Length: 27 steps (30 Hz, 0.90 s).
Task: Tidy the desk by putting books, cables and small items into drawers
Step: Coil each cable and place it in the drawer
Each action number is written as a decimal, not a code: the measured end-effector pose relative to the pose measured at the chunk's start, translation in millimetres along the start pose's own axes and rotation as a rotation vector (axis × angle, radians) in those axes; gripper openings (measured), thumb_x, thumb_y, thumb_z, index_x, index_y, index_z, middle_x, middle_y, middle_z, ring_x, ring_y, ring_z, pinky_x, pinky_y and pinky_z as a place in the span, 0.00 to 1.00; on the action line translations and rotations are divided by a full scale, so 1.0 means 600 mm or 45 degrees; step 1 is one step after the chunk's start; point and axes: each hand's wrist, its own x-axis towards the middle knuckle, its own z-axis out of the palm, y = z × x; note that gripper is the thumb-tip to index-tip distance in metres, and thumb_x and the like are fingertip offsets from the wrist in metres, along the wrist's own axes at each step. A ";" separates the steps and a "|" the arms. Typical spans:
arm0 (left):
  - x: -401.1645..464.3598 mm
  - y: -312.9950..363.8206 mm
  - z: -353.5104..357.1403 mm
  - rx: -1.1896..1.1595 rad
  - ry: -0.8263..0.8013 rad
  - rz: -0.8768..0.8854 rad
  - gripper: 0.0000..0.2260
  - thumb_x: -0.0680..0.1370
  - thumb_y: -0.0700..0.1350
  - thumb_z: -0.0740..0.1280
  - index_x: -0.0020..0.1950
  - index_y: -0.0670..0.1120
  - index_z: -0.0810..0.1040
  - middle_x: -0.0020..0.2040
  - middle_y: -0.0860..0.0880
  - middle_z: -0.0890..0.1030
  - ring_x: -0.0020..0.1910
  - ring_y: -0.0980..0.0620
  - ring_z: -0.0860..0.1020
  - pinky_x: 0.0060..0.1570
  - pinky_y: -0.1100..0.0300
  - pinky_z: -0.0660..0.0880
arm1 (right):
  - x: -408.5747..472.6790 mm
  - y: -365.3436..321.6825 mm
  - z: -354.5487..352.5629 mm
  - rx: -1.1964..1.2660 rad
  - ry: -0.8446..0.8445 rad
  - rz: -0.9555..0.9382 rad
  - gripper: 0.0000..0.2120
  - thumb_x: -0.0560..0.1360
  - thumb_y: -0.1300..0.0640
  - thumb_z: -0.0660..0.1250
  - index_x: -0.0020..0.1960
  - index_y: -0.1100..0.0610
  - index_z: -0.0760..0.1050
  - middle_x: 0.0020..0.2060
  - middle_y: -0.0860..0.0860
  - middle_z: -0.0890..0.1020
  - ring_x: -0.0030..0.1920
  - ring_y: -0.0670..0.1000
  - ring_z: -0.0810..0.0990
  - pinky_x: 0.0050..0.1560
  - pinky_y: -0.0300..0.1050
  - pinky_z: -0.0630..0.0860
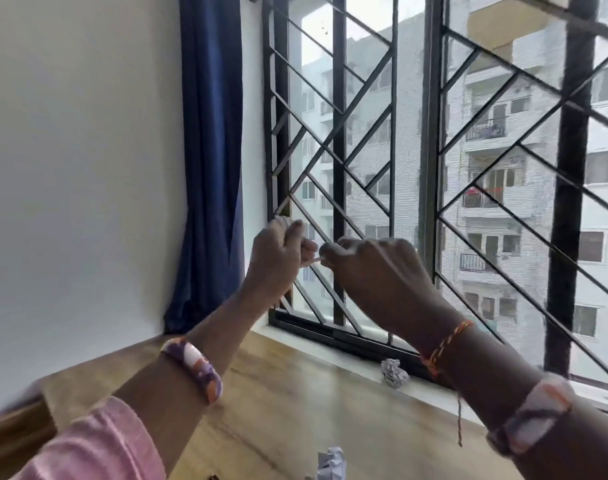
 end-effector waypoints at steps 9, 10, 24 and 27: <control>-0.028 0.065 -0.137 -0.413 -0.810 -0.316 0.13 0.74 0.47 0.65 0.34 0.40 0.74 0.21 0.54 0.71 0.19 0.60 0.67 0.21 0.71 0.65 | 0.073 -0.015 0.044 0.618 0.102 0.066 0.25 0.76 0.38 0.48 0.48 0.52 0.77 0.37 0.49 0.83 0.32 0.54 0.81 0.33 0.51 0.79; -0.028 0.066 -0.150 -0.619 -0.796 -0.384 0.11 0.71 0.44 0.65 0.29 0.41 0.73 0.19 0.54 0.70 0.16 0.61 0.66 0.19 0.73 0.65 | 0.086 -0.029 0.053 0.707 0.136 0.082 0.21 0.77 0.40 0.50 0.48 0.51 0.76 0.35 0.48 0.82 0.31 0.53 0.80 0.30 0.50 0.77; 0.097 -0.063 -0.286 -0.750 0.286 -0.009 0.19 0.79 0.49 0.59 0.32 0.41 0.73 0.22 0.52 0.73 0.21 0.57 0.70 0.24 0.67 0.68 | 0.259 -0.259 0.156 0.749 -0.100 0.290 0.09 0.79 0.60 0.54 0.45 0.59 0.71 0.34 0.55 0.76 0.36 0.61 0.77 0.35 0.52 0.75; 0.106 -0.079 -0.301 -0.559 0.376 0.056 0.17 0.80 0.50 0.59 0.35 0.41 0.71 0.21 0.52 0.73 0.21 0.59 0.69 0.24 0.66 0.67 | 0.274 -0.290 0.163 0.443 -0.089 0.265 0.09 0.80 0.58 0.52 0.50 0.55 0.71 0.31 0.50 0.68 0.37 0.58 0.77 0.29 0.45 0.67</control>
